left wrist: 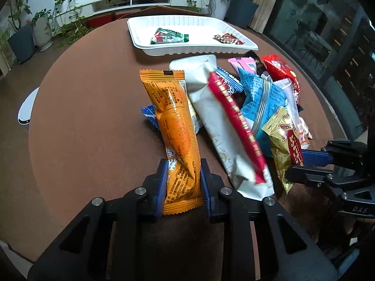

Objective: Organize snacks
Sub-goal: 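Carry the orange bar with the left gripper while the right gripper carries the gold packet to the tray, then open both grippers to drop the snacks into the tray and withdraw, then move both grippers back over the remaining snack pile, then grasp the white-and-red stick bar with the left gripper while the right gripper grasps the white cartoon-face packet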

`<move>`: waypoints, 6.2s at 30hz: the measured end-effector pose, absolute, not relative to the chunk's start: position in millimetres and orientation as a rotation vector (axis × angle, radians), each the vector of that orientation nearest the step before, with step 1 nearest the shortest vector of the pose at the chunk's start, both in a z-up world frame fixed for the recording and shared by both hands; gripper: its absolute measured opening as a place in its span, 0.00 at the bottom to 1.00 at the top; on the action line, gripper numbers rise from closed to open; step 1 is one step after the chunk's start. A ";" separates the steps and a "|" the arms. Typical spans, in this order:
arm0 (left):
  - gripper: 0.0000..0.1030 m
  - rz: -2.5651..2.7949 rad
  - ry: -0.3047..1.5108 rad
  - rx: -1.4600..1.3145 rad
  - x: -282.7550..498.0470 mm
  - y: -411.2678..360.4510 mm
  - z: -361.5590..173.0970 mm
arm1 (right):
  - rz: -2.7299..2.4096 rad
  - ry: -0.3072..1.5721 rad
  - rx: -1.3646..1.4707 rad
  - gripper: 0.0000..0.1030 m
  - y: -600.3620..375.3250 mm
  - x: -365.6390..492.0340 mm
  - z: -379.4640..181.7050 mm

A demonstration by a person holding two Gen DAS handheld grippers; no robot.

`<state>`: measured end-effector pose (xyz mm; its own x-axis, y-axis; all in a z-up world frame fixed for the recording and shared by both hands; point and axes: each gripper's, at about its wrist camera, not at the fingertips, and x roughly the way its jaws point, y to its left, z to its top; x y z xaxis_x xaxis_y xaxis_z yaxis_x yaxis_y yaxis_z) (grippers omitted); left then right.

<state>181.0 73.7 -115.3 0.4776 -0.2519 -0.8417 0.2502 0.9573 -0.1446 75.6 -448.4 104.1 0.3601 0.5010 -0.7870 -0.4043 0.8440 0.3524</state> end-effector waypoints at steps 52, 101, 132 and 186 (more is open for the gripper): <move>0.23 -0.264 1.049 0.061 467.7 68.4 -59.7 | 0.469 1.094 0.181 0.30 -484.8 380.3 145.3; 1.00 -0.179 0.599 -0.165 221.8 81.4 23.5 | 0.740 0.459 0.791 1.00 -589.9 158.5 230.9; 0.88 -0.232 0.909 -0.105 175.5 22.9 -63.2 | 0.431 0.742 0.384 0.91 -543.5 49.1 147.5; 0.14 -0.343 1.048 -0.105 191.4 40.7 -105.2 | 0.451 0.977 0.199 0.78 -483.1 67.9 125.8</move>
